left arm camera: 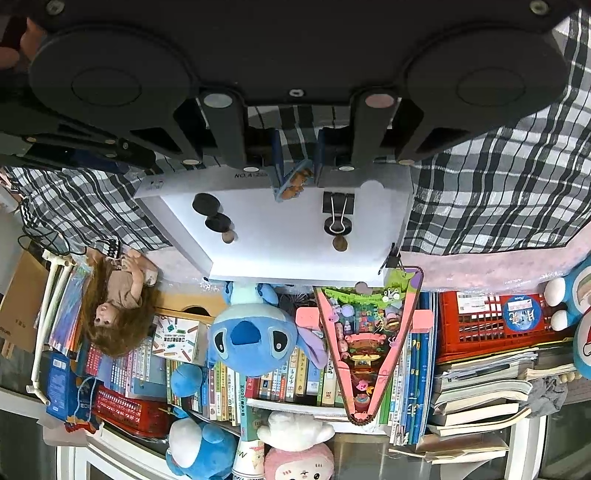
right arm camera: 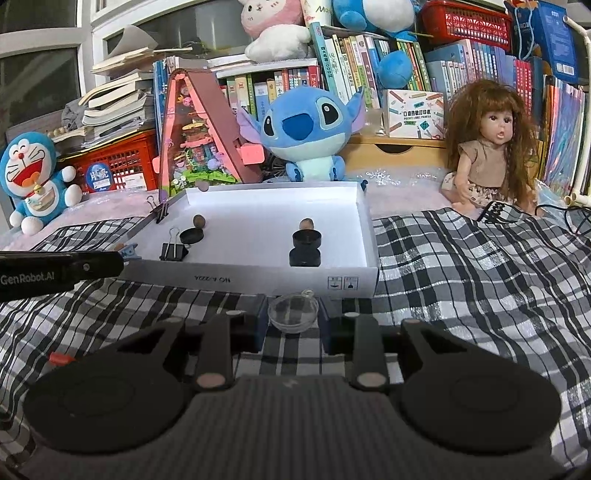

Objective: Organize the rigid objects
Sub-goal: 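Carry the clear cup and blue clip toward the white box with both tools, then lower the clear cup into the box with the right tool while the left tool holds the blue clip above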

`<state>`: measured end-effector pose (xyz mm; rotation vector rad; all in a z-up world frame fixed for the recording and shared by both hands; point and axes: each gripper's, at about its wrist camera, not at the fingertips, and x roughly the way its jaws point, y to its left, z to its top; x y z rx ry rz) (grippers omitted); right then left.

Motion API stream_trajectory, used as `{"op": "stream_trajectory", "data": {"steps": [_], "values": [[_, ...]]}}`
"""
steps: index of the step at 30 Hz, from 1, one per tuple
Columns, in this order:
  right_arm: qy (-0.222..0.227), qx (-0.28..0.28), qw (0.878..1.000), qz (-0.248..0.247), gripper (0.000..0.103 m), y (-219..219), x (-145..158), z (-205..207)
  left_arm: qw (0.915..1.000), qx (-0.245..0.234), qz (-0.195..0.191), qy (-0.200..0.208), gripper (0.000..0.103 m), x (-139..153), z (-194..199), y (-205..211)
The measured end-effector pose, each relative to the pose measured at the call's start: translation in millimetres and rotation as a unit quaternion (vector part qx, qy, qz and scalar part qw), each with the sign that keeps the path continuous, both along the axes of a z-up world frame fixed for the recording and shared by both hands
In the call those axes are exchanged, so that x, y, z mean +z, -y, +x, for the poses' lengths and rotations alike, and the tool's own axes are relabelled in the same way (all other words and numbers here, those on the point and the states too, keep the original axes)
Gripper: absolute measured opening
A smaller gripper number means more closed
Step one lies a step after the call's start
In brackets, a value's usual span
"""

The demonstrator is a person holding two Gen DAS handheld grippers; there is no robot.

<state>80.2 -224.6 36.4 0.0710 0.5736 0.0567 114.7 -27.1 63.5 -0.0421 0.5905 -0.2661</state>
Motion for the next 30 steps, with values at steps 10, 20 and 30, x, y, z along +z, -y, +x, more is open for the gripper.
{"op": "stream_trajectory", "data": {"steps": [10, 20, 30], "values": [[-0.014, -0.006, 1.000, 0.011, 0.034, 5.8, -0.7, 25.5, 1.0000, 0.000, 0.003, -0.009, 0.016, -1.5, 22.6, 7.4], [-0.020, -0.012, 1.000, 0.007, 0.034, 7.1, 1.1, 49.4, 0.9996, 0.007, -0.012, -0.023, 0.016, 1.4, 47.4, 4.9], [-0.036, -0.008, 0.999, 0.026, 0.034, 14.7, 7.7, 82.4, 0.9997, 0.016, -0.014, -0.014, 0.016, 0.8, 87.1, 3.3]]}}
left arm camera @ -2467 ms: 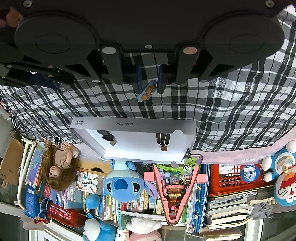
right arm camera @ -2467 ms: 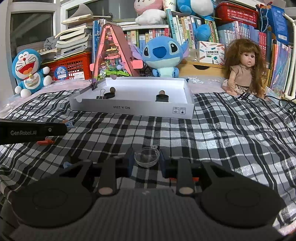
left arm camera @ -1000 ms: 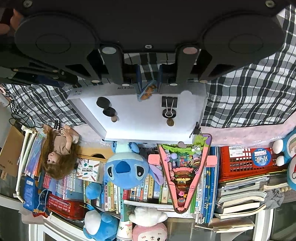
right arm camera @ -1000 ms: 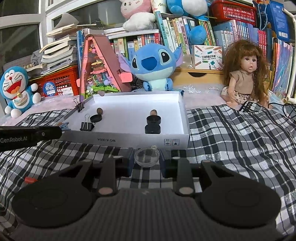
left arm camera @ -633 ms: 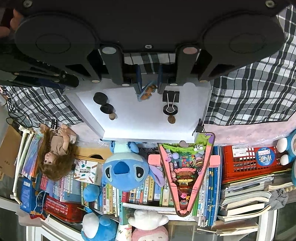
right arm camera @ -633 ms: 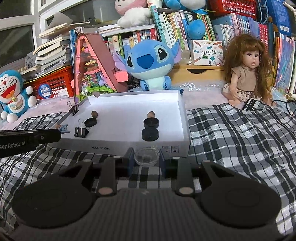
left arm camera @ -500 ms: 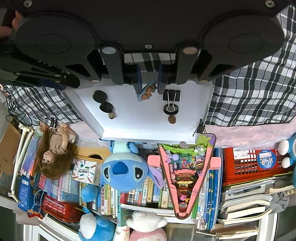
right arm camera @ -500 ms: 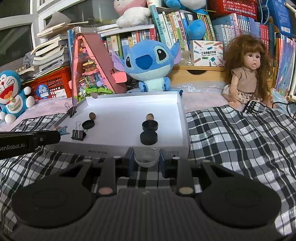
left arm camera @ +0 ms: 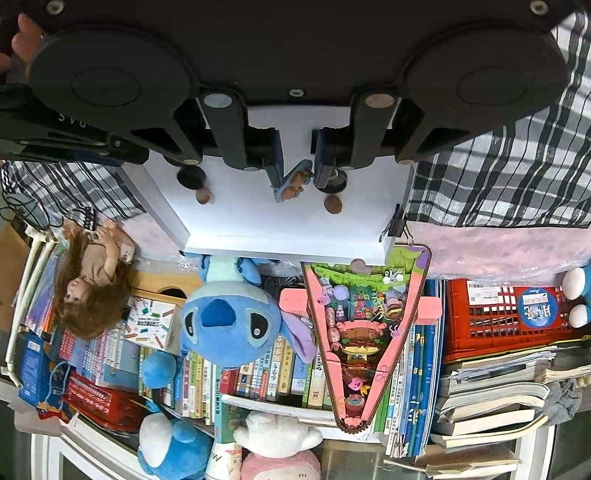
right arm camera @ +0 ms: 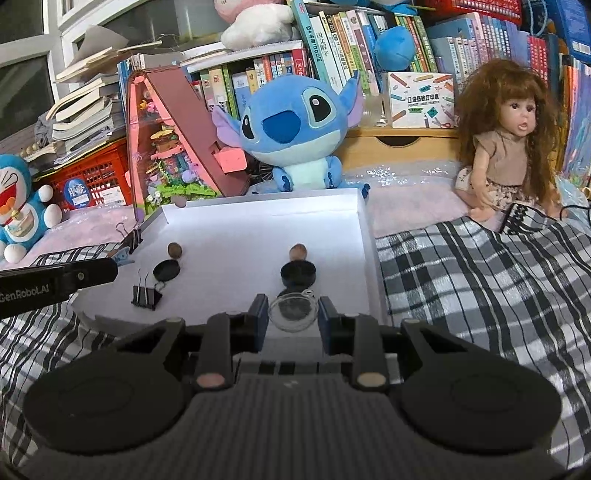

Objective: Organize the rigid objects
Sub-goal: 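Lower the clear cup into the box with the right tool while the left tool holds the blue clip above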

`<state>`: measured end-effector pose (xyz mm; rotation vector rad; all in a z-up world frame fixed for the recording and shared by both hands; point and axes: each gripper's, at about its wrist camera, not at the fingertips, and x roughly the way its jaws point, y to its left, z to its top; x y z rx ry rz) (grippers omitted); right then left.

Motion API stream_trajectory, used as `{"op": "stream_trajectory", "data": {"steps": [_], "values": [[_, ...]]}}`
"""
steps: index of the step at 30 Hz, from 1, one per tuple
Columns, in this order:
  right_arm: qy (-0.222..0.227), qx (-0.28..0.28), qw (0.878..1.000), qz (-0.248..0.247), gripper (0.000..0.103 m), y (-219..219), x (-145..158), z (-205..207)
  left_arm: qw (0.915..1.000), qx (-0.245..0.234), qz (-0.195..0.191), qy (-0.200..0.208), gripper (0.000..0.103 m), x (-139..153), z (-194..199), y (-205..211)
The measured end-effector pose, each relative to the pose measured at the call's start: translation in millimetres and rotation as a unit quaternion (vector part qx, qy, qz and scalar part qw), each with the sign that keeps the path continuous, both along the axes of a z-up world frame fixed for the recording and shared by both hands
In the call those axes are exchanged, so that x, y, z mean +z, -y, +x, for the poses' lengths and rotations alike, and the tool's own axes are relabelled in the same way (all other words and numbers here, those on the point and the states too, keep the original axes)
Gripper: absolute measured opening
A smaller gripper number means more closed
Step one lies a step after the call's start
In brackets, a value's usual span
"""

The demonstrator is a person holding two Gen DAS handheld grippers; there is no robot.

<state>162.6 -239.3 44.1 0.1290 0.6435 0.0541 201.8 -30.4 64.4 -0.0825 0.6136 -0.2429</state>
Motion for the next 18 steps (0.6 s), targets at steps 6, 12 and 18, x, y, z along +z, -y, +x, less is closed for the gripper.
{"op": "stream_trajectory", "data": {"steps": [6, 12, 18], "values": [[-0.013, 0.010, 1.000, 0.007, 0.034, 5.6, -2.2, 23.3, 1.0000, -0.001, 0.008, -0.002, 0.016, -1.6, 19.7, 1.6], [-0.038, 0.009, 0.999, 0.037, 0.034, 14.7, -4.6, 47.9, 0.9997, -0.006, -0.008, -0.020, 0.016, -4.6, 41.8, -1.4], [-0.073, 0.010, 0.995, 0.070, 0.034, 21.7, -0.4, 79.1, 0.9983, -0.005, -0.037, -0.045, 0.016, -3.2, 75.8, -9.7]]}}
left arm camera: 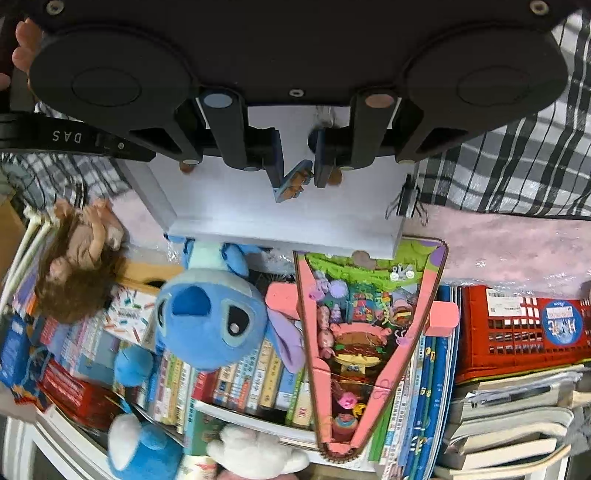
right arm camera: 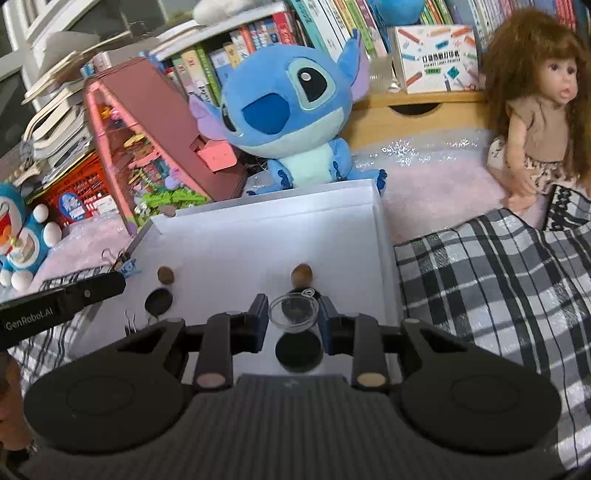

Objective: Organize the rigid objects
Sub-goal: 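Lower the clear cup into the box with the right tool while the left tool holds the blue clip above, then open both tools to release the clear cup and blue clip into the box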

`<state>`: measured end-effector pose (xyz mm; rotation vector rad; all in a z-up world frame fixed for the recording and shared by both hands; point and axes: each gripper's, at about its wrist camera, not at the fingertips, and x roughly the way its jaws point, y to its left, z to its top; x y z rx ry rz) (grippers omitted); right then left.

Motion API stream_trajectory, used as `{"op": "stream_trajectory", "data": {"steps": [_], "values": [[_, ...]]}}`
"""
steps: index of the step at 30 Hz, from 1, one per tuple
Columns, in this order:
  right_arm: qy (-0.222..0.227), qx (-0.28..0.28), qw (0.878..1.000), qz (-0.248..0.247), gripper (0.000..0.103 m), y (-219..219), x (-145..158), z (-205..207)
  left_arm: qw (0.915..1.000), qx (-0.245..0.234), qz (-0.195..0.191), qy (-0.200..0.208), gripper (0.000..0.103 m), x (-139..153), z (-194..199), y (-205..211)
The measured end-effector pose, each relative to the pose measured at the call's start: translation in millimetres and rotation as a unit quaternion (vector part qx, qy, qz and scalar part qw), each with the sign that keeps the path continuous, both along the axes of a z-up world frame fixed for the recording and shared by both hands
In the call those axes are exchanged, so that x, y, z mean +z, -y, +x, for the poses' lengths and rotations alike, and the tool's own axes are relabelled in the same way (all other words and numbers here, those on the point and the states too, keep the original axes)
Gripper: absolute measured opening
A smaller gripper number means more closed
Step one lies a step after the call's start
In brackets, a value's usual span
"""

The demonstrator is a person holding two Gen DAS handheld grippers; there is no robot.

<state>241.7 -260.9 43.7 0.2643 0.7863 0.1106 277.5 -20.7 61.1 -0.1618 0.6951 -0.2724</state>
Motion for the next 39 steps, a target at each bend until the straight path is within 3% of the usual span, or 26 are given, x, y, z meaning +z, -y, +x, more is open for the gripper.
{"op": "stream_trajectory", "data": {"steps": [7, 19, 31, 39], "values": [[-0.017, -0.009, 1.000, 0.024, 0.034, 7.5, 6.1, 32.7, 0.9998, 0.001, 0.008, -0.015, 0.016, -1.1, 30.9, 4.0], [-0.029, -0.011, 1.000, -0.002, 0.034, -1.2, -5.8, 70.8, 0.9987, 0.001, 0.025, -0.045, 0.016, -21.6, 74.8, 17.8], [-0.036, -0.017, 0.999, -0.013, 0.034, -1.1, -17.0, 86.0, 0.9962, -0.001, 0.075, -0.045, 0.016, -40.0, 84.4, 29.3], [-0.040, -0.012, 0.999, -0.015, 0.036, -4.0, -21.8, 89.0, 0.9952, 0.001, 0.087, -0.044, 0.016, -44.0, 84.5, 30.9]]}}
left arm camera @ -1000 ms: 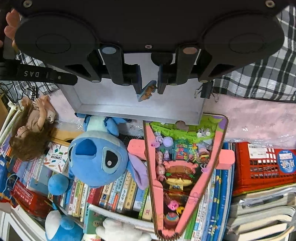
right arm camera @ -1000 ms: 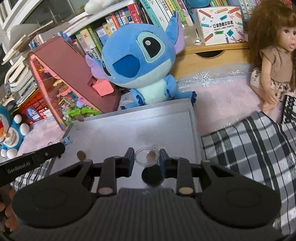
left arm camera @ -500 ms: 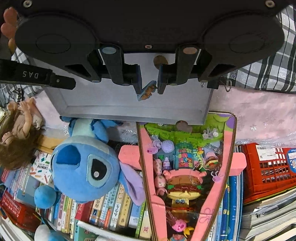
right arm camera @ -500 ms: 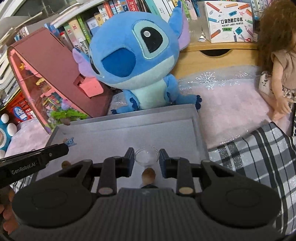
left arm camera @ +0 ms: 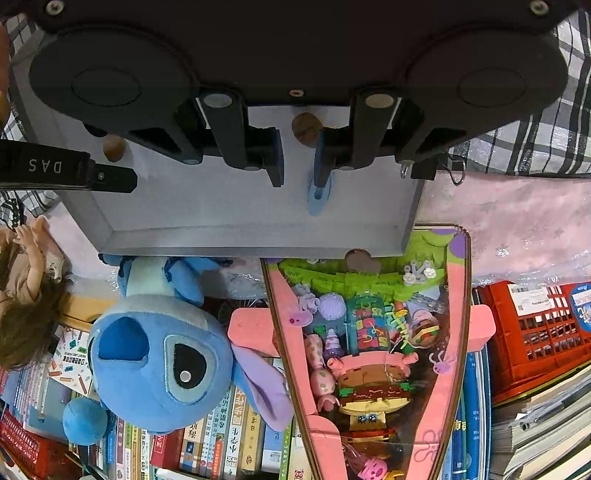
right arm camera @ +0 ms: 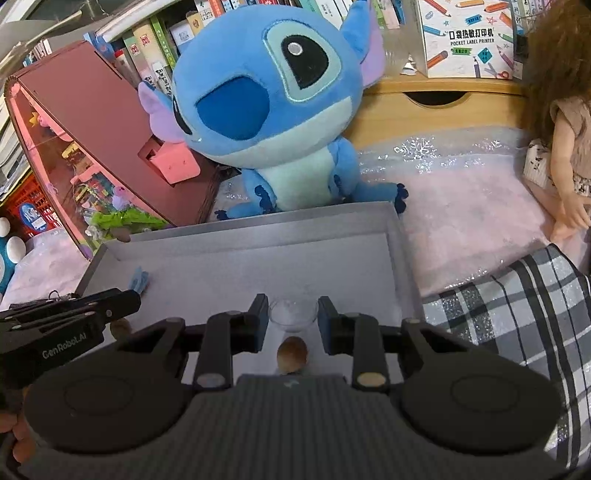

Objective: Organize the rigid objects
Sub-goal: 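Open both tools to release the clear cup and blue clip into the box, then withdraw both tools from the box toward the red markers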

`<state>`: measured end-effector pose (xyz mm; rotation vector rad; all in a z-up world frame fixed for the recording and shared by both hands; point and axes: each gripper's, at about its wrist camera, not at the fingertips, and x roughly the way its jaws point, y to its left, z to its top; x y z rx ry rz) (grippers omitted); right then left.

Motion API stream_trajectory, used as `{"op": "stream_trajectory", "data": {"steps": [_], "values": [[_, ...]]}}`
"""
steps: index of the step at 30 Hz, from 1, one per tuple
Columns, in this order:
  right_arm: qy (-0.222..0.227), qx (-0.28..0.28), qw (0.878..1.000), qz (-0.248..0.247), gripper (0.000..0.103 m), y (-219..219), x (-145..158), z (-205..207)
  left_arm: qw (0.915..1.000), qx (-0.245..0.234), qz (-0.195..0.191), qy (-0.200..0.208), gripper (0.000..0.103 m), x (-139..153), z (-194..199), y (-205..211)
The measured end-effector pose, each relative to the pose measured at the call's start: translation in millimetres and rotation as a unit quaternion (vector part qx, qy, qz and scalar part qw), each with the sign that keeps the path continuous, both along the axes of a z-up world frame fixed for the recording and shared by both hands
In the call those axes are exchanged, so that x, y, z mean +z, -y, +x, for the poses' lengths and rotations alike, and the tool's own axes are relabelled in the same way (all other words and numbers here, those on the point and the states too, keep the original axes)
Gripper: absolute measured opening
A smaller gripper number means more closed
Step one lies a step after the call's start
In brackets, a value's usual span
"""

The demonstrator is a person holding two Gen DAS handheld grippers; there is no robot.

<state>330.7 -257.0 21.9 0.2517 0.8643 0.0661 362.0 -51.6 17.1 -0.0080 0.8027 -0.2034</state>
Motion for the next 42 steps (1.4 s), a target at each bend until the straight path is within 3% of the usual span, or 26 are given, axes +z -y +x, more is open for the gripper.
{"op": "stream_trajectory", "data": {"steps": [6, 8, 12, 20, 33, 42], "values": [[0.003, -0.005, 1.000, 0.009, 0.040, 1.5, -2.5, -1.2, 0.9999, -0.003, 0.012, 0.011, 0.018, 4.1, -8.0, 2.7], [0.008, -0.010, 1.000, 0.016, 0.054, 2.6, -1.4, -3.3, 0.9997, -0.001, 0.016, 0.017, 0.025, 7.0, -12.5, 3.0], [0.018, -0.016, 0.999, 0.022, 0.064, 4.6, 3.3, -11.0, 0.9996, 0.007, 0.008, 0.027, 0.042, 15.9, -23.3, -1.2], [0.049, -0.020, 0.998, 0.017, 0.088, 7.6, 15.0, -41.4, 0.9987, 0.004, -0.004, 0.052, 0.056, 38.0, -59.9, -11.9], [0.093, -0.006, 0.996, 0.017, 0.101, 6.5, 35.5, -102.9, 0.9952, -0.028, -0.016, 0.092, 0.077, 62.8, -126.7, -25.6], [0.111, 0.007, 0.994, 0.014, 0.103, 8.3, 42.8, -145.0, 0.9930, -0.049, -0.021, 0.105, 0.080, 63.2, -174.5, -30.2]]}}
